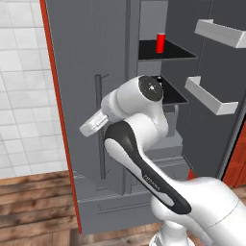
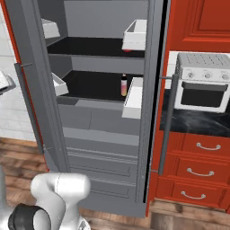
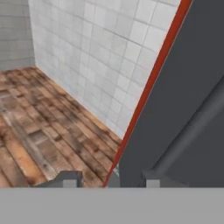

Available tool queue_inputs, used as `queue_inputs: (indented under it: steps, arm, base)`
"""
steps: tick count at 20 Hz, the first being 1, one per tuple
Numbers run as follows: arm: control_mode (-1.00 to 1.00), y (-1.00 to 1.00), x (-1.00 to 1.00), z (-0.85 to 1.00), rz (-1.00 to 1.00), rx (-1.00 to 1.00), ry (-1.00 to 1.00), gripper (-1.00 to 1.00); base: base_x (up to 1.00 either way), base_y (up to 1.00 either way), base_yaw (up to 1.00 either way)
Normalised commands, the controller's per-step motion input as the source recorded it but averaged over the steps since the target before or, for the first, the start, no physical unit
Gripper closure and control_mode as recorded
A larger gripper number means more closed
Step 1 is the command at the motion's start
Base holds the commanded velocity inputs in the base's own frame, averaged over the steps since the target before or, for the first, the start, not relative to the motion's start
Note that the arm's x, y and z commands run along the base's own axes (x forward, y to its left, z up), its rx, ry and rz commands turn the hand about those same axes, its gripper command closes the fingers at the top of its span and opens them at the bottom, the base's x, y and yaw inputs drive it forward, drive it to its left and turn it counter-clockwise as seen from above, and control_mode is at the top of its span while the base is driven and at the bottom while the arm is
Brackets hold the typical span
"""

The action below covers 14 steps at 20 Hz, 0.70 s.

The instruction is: Open the fridge, grab two sodas, and place both sodas inside the bowl with ice on the dining counter.

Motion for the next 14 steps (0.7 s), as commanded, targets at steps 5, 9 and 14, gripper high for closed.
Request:
queue_inputs:
  steps: [5,9,14]
  arm:
    - [-1.0,-0.95,-0.21,0.11,-0.16,0.05,0.04,-1.0]
    - [-1.0,-1.0,0.0,0.02,-0.26,0.14,0.13,-1.0]
    - [-1.0,-1.0,0.0,0.0,-0.28,0.22,0.13,-1.0]
  base:
    - [0.0,0.0,0.0]
    - [0.0,0.0,0.0]
    - [0.0,0.0,0.0]
